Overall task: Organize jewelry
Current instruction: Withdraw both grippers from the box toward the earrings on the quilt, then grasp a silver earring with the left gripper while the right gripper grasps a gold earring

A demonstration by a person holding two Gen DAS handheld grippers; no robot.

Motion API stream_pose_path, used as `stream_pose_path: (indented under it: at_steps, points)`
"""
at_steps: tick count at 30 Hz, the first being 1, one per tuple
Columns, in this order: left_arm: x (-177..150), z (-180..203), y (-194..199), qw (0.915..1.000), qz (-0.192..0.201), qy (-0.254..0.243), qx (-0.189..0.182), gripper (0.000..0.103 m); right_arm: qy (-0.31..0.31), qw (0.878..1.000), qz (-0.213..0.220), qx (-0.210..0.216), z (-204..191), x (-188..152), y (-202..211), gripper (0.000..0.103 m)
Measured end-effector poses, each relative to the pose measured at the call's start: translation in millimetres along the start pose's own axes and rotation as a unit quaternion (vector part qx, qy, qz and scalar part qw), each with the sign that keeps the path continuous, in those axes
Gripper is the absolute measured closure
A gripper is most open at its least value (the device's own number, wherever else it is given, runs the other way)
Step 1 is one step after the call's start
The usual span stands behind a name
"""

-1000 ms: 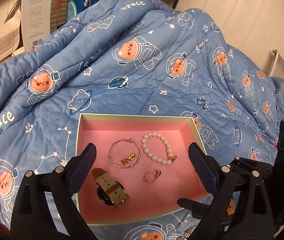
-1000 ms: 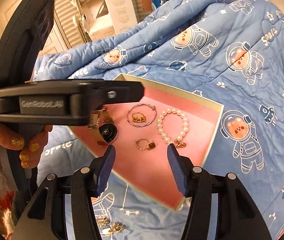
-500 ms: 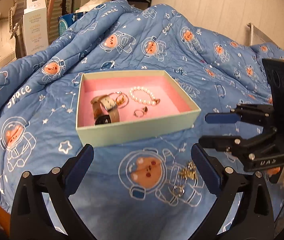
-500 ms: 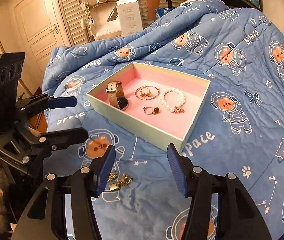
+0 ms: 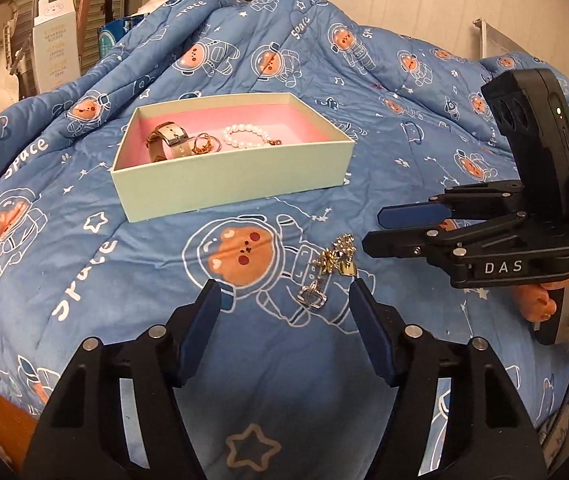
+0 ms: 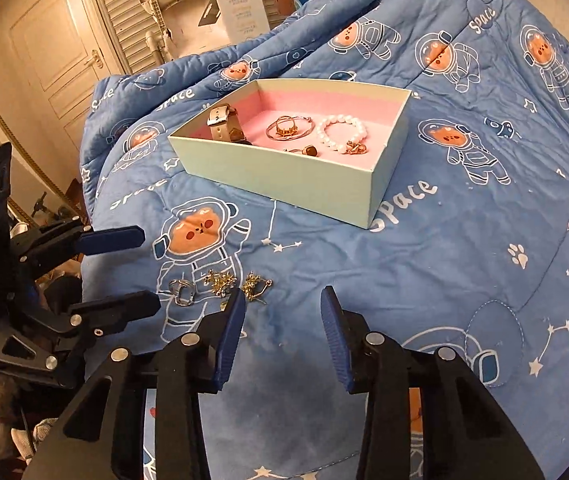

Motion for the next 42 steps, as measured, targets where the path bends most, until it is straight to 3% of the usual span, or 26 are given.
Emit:
stream_pose_path:
  at_steps: [6, 11, 16, 28, 42]
  points:
    - [-7, 5, -11, 0.9998, -0.017, -0.006, 0.004, 0.054, 0.006, 1.000, 0.002, -0.006, -2, -5, 5, 0.071]
    - [-9, 6, -15, 0.9998, -0.019, -0.009, 0.001, 0.056, 0.021, 1.000, -0.011, 0.016, -12, -13, 7, 0.075]
    - [-8, 7, -18, 0.9997, -0.020, -0.015, 0.000, 0.065, 0.036, 0.999, -0.025, 0.029, -23, -20, -1, 0.079]
    - [-7, 14, -23, 0.9993, -0.021, -0.030, -0.002, 0.083, 0.054, 0.998, -0.030, 0.024, -28, -12, -17, 0.086]
    - [-8, 14, -19, 0.9995, -0.020, -0.023, -0.007, 0.085, 0.041, 0.999, -0.020, 0.018, -29, -12, -16, 0.090]
Point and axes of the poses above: each gripper's, at about its wrist camera, not at the fingertips, and y roughly against the way its jaws point, z to its right, x to its top, the point moved 7 cm from there along -y, roughly the way its jaws point, and after that the axes turned 3 degrees about z, right-handed, at the moved point
